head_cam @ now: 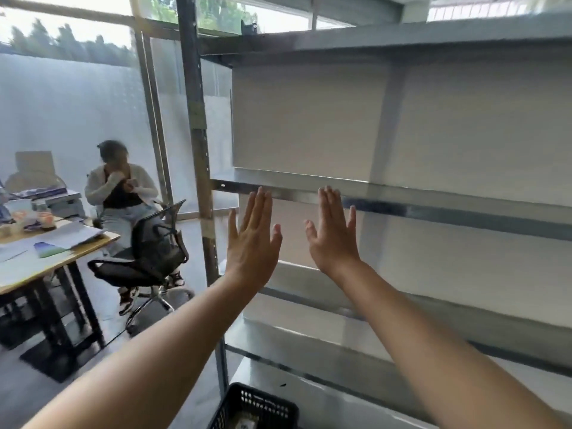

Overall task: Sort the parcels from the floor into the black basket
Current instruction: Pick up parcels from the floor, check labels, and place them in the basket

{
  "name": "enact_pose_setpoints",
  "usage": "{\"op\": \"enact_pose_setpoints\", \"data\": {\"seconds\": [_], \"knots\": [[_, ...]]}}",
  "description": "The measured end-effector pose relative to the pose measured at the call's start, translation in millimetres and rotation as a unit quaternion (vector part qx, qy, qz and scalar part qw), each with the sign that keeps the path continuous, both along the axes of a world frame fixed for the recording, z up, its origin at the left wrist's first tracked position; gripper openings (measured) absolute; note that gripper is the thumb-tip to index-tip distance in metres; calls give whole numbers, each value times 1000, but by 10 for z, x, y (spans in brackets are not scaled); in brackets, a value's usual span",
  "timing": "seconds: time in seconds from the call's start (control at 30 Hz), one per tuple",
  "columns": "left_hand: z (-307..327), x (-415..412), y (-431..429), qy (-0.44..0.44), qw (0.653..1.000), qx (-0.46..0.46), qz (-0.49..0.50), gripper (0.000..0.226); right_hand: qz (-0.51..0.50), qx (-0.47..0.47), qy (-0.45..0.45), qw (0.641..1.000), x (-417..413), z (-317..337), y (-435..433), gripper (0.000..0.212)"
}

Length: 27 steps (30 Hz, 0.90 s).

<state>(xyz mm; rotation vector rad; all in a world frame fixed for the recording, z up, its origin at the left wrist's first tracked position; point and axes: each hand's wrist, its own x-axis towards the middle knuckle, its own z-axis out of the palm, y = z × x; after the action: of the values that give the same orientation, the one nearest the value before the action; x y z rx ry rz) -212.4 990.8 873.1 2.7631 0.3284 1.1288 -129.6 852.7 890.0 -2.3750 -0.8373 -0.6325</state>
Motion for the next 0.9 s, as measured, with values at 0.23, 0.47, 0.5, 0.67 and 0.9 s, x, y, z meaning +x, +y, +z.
{"op": "enact_pose_setpoints", "data": {"seconds": [0.23, 0.47, 0.5, 0.67, 0.9], "knots": [[-5, 362, -1167, -1, 996, 4, -88, 61, -117, -5, -35, 993, 32, 69, -1288, 62], [94, 599, -2656, 6, 979, 23, -203, 61, -234, -36, -31, 971, -52, -33, -2929, 63], [88, 617, -2909, 8, 974, 20, -224, 61, -250, -41, -27, 967, -78, -47, -3188, 63], [-12, 710, -4221, 38, 954, 21, -298, 60, -331, -49, 4, 942, -235, -131, -4506, 64], [-334, 679, -6057, 79, 913, 43, -398, 59, -439, -13, 17, 898, -778, -421, -6302, 63]]}}
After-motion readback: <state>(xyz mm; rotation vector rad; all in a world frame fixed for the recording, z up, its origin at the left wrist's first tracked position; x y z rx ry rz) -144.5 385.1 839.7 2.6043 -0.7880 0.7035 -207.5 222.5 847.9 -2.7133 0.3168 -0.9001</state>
